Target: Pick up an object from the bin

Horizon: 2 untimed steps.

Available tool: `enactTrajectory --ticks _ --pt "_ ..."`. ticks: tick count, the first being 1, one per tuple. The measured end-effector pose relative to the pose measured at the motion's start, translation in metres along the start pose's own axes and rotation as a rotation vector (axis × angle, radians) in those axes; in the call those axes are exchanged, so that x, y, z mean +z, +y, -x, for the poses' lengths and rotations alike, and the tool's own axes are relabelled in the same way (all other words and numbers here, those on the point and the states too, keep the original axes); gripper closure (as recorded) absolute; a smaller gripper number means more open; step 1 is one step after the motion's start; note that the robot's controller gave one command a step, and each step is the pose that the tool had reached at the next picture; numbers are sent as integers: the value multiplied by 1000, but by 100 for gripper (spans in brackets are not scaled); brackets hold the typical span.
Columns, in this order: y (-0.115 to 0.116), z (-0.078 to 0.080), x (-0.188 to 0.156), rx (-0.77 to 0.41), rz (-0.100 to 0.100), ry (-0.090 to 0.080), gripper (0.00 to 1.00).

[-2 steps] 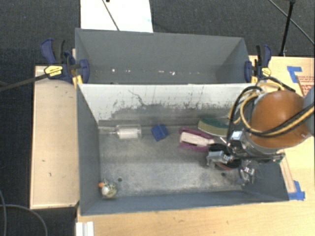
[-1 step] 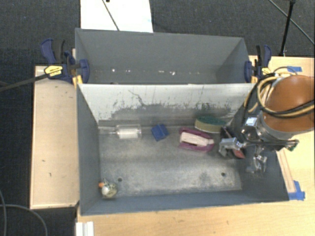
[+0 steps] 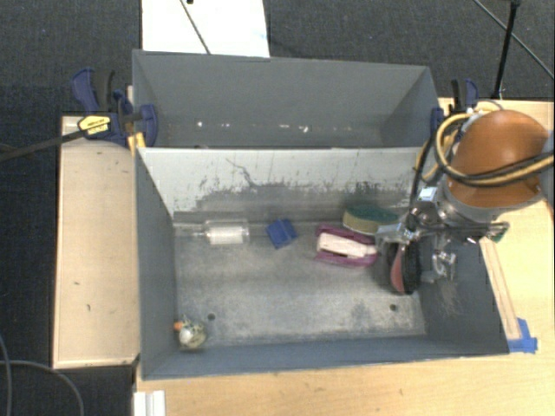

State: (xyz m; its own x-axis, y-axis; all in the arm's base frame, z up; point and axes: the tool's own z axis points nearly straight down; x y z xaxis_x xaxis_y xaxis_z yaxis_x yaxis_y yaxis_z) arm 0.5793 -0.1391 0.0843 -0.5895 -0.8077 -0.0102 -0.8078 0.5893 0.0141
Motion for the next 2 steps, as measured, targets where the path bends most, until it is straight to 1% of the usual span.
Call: enactTrajectory --ticks 1,2 --pt "-2 -4 -1 4 -7 3 100" --pt "26 -12 -107 52 -22 5 100"
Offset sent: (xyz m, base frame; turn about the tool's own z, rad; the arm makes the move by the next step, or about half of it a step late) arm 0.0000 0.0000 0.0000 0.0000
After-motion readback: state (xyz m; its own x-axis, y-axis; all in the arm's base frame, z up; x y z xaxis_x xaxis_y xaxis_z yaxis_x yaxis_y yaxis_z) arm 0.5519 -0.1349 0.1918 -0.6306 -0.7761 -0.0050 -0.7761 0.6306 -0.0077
